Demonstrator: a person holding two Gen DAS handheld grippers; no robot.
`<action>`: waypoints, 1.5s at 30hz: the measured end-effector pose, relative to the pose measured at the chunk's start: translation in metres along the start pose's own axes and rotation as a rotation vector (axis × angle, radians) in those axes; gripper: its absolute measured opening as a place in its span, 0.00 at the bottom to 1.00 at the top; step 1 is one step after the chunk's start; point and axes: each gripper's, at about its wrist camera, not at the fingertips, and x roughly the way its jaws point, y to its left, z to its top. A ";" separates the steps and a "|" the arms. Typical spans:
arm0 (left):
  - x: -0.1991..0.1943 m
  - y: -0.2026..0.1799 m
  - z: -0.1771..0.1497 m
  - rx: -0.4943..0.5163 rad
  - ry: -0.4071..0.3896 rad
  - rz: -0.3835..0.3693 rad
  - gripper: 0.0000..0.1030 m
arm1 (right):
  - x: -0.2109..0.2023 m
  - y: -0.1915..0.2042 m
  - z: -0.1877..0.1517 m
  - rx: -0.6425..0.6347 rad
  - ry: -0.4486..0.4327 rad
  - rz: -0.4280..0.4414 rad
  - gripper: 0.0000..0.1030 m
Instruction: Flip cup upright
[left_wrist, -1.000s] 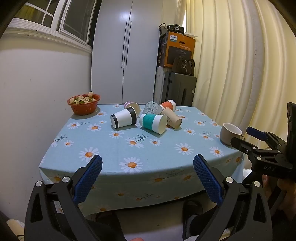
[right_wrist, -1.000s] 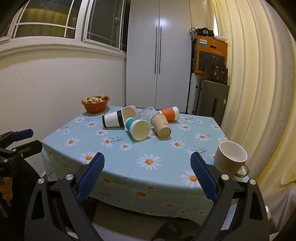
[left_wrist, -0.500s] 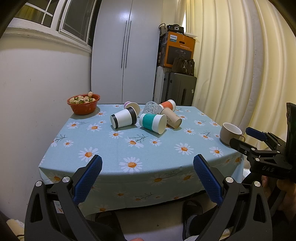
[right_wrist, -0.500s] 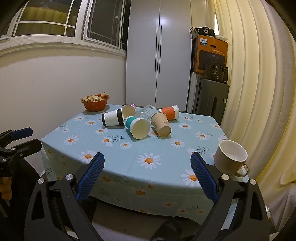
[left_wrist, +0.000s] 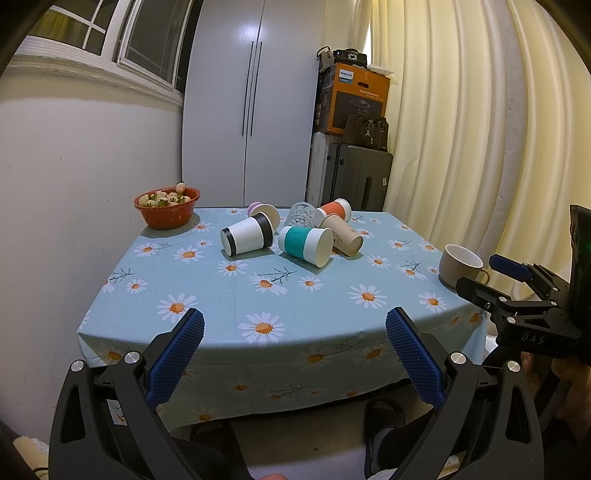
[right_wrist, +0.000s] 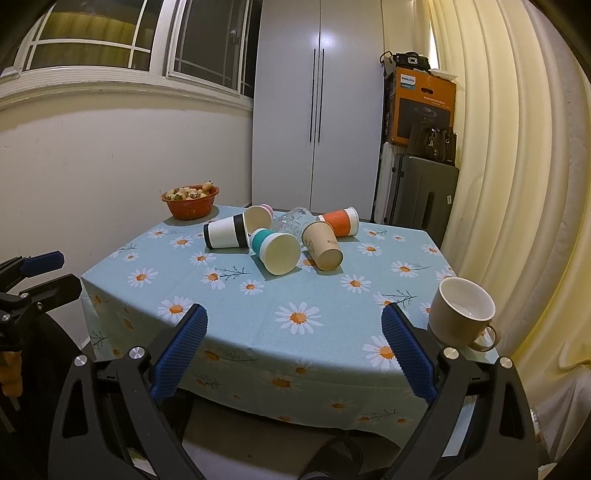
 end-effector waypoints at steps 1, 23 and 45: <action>0.000 0.000 0.000 0.000 0.000 0.000 0.94 | 0.000 0.000 0.000 0.000 0.000 0.000 0.91; 0.000 0.000 0.000 0.002 0.001 0.002 0.94 | 0.003 0.000 -0.003 0.003 0.006 0.001 0.91; -0.001 0.000 0.001 0.002 0.002 -0.001 0.94 | 0.003 0.001 -0.003 -0.018 0.019 0.006 0.92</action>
